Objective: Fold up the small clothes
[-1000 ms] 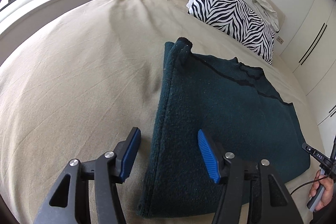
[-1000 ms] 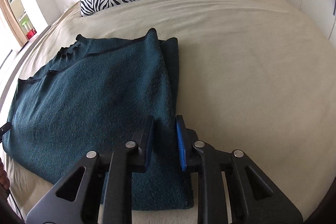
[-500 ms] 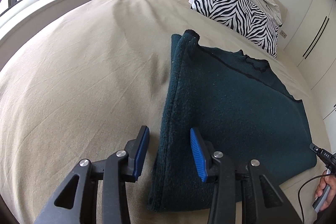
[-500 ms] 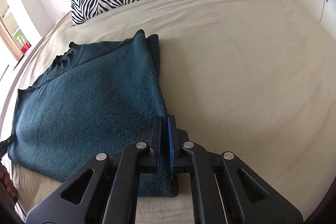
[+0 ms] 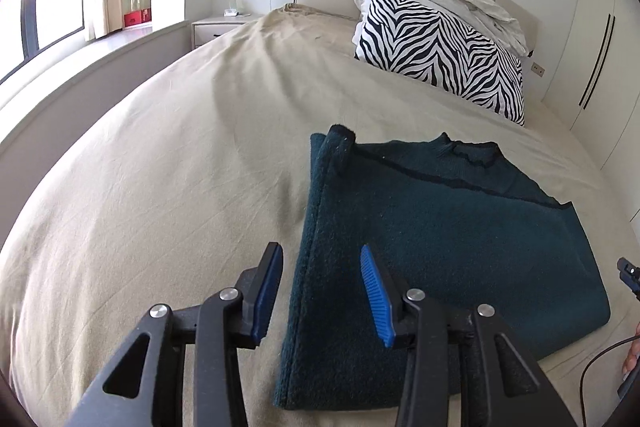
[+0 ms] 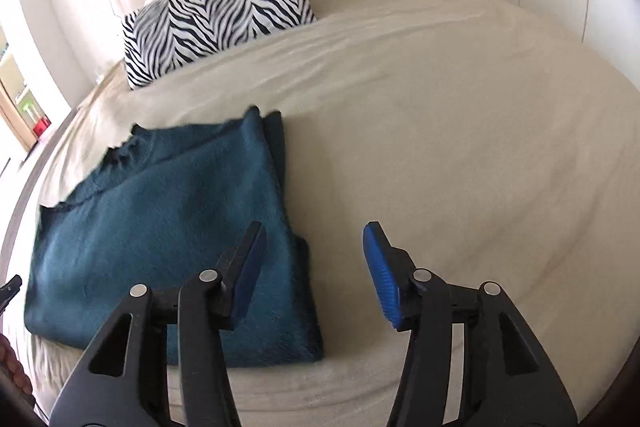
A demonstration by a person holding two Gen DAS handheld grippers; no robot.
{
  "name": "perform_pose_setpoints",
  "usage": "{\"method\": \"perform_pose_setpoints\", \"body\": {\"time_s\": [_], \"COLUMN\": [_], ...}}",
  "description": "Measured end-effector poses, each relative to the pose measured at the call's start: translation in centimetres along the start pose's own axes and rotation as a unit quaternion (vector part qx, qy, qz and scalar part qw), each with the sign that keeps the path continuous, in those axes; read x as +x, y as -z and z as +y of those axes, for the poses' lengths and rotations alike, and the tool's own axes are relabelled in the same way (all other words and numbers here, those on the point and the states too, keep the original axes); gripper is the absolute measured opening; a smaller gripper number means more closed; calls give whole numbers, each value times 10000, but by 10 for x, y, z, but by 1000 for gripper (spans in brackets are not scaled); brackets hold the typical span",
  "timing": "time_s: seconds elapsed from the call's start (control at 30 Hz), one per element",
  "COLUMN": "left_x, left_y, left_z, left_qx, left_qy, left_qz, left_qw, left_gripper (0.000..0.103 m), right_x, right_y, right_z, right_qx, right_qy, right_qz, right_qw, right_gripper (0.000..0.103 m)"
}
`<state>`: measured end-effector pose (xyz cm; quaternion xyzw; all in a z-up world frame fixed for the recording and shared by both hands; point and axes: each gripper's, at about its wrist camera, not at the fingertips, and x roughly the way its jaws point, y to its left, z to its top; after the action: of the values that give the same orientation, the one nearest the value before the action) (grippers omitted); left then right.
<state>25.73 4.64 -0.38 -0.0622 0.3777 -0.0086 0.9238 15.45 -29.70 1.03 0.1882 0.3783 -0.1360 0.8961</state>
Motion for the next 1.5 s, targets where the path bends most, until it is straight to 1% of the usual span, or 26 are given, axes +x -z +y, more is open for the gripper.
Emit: {"method": "perform_pose_setpoints", "body": {"time_s": [0.07, 0.13, 0.23, 0.27, 0.3, 0.33, 0.37, 0.4, 0.43, 0.47, 0.5, 0.57, 0.6, 0.63, 0.7, 0.77, 0.83, 0.93, 1.0, 1.07, 1.17, 1.23, 1.27, 1.3, 1.33, 1.5], "left_x": [9, 27, 60, 72, 87, 101, 110, 112, 113, 113, 114, 115, 114, 114, 113, 113, 114, 113, 113, 112, 111, 110, 110, 109, 109, 109], "left_y": [-13, -24, -35, -35, -33, -28, -23, -19, -17, -17, -17, -17, -17, -17, -15, -14, -13, -12, -12, -11, -10, -10, -9, -9, -9, -9], "left_z": [-18, -33, -48, -50, -51, -50, -47, -41, -34, -27, -23, -25, -27, -27, -26, -27, -28, -27, -27, -26, -24, -24, -24, -24, -23, -23], "left_qx": [276, 504, 765, 876, 966, 1004, 994, 911, 744, 564, 468, 545, 583, 584, 547, 556, 572, 562, 556, 548, 535, 534, 531, 529, 528, 525], "left_qy": [-51, -168, -464, -654, -825, -914, -911, -912, -868, -716, -609, -627, -659, -662, -634, -650, -668, -657, -645, -627, -592, -575, -569, -565, -562, -557], "left_qz": [-72, -55, 118, 208, 375, 605, 678, 576, 536, 570, 613, 625, 608, 594, 562, 526, 508, 491, 489, 486, 464, 450, 444, 440, 433, 406], "left_qw": [9996, 9986, 9959, 9938, 9912, 9889, 9885, 9900, 9920, 9942, 9952, 9946, 9943, 9943, 9949, 9949, 9948, 9950, 9952, 9953, 9957, 9959, 9960, 9960, 9961, 9962], "left_gripper": [49, 49, 51, 53, 59, 65, 68, 78, 83, 83, 83, 84, 84, 84, 84, 84, 84, 84, 84, 84, 84, 84, 84, 84, 84, 84], "right_x": [-4, 3, 26, 37, 49, 62, 77, 93, 107, 122, 135, 146, 146, 142, 129, 117, 99, 75, 63, 57, 67, 84, 89, 91, 89, 77], "right_y": [-13, -26, -37, -37, -37, -35, -32, -29, -23, -19, -15, -12, -12, -14, -19, -20, -17, -9, 4, 22, 50, 59, 61, 60, 58, 49], "right_z": [19, 49, 99, 115, 130, 143, 154, 162, 167, 168, 163, 139, 126, 110, 82, 51, 35, 55, 96, 143, 180, 177, 169, 160, 151, 91], "right_qx": [-9, -121, -172, -191, -194, -175, -126, -29, 56, 127, 240, 708, 948, 1114, 1248, 1625, 1801, 1474, 959, 349, -128, 0, 146, 295, 390, 852], "right_qy": [-655, -1387, -2495, -2741, -2868, -3013, -3192, -3245, -3158, -3005, -2851, -3117, -3244, -3194, -2540, -2255, -1970, -2410, -2891, -3288, -3355, -3120, -3175, -3278, -3249, -2814], "right_qz": [-16, 119, 352, 442, 533, 671, 893, 1104, 1257, 1380, 1424, 1369, 1310, 1177, 903, 741, 615, 667, 862, 1179, 1557, 1750, 1739, 1695, 1624, 1238], "right_qw": [9978, 9902, 9676, 9605, 9563, 9510, 9434, 9394, 9404, 9437, 9476, 9376, 9320, 9337, 9549, 9577, 9617, 9569, 9486, 9364, 9290, 9338, 9321, 9289, 9309, 9477], "right_gripper": [50, 50, 50, 50, 50, 50, 50, 50, 50, 50, 43, 29, 29, 29, 32, 32, 35, 35, 37, 45, 45, 45, 41, 40, 40, 40]}}
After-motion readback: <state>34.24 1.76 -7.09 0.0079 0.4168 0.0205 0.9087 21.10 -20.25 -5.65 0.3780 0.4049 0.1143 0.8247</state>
